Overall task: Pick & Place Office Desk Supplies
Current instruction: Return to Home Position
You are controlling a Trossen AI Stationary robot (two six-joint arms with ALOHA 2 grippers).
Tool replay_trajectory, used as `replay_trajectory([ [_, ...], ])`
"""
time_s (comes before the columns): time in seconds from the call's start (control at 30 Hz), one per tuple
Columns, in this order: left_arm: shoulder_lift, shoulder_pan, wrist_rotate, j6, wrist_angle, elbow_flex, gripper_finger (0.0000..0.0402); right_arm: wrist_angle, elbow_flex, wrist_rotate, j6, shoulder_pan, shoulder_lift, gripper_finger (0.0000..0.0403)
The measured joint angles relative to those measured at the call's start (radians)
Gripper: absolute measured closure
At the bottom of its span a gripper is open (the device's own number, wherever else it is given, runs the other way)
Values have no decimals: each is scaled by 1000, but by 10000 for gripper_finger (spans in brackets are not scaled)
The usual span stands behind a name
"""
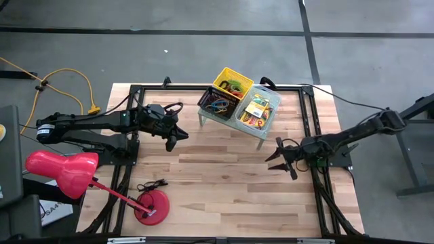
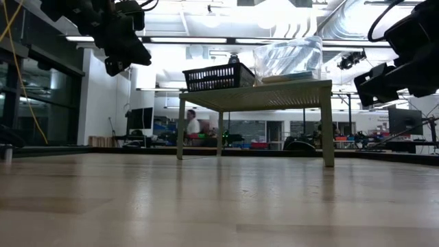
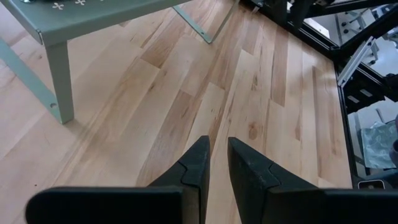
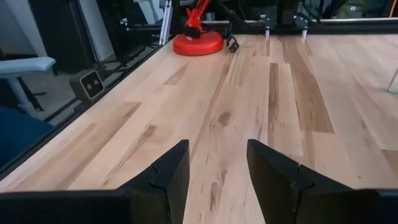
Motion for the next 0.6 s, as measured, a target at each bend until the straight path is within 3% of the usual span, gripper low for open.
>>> replay_trajectory([
  [0.6, 0, 0, 0, 0, 0, 0, 350, -364, -1, 49, 79, -1, -343, 254],
])
